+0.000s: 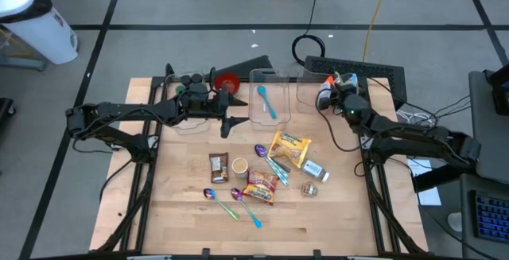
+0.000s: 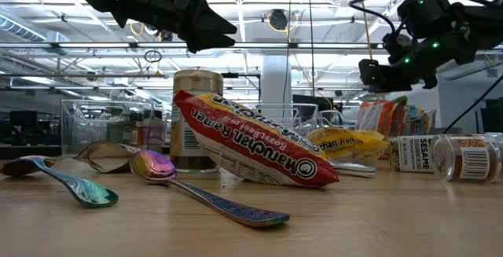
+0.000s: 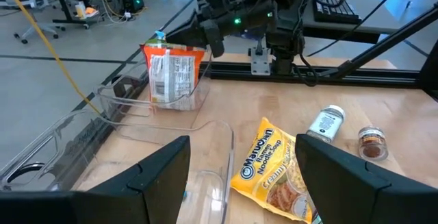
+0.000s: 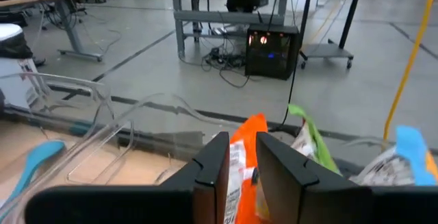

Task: Pick & Place Food Item
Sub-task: Put the gold seasoning bottle into the left transparent bin

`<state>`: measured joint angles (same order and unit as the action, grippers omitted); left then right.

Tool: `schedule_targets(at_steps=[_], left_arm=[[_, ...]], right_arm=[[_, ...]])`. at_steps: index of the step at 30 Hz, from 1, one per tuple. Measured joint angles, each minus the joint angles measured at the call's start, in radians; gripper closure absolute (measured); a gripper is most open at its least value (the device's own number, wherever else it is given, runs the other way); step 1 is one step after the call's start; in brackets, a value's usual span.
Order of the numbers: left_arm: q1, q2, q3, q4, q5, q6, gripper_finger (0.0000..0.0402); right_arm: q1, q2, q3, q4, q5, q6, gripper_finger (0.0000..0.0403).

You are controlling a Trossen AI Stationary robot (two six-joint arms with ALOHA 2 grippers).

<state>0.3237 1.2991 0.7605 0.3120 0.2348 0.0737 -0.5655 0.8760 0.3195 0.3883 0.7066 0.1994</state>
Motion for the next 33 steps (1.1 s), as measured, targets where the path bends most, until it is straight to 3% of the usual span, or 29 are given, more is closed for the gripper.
schedule_targets(at_steps=[7,16,20,26,33], left_arm=[[0.000,0.000,0.000,0.001,-0.001,0.031,0.0128],[0.000,0.000,0.000,0.033,-0.048,0.028,0.0128],[0.000,0.000,0.000,0.033,-0.053,0.020,0.0128],[0.000,0.000,0.000,0.033,-0.053,0.027,0.0128],[0.000,0.000,0.000,0.032,-0.053,0.025,0.0128]], right_arm=[[0.032,-0.074,0.000,0.017,-0.042,-0.063,0.0334],[0.108,-0.110,0.000,0.175,-0.568,-0.103,0.0334],[0.142,-0.107,0.000,0.168,-0.710,-0.054,0.0334],[0.229,-0.073,-0.031,0.213,-0.812,-0.021,0.0334],[0.361,-0.009,-0.124,0.482,-0.812,-0.150,0.0334]])
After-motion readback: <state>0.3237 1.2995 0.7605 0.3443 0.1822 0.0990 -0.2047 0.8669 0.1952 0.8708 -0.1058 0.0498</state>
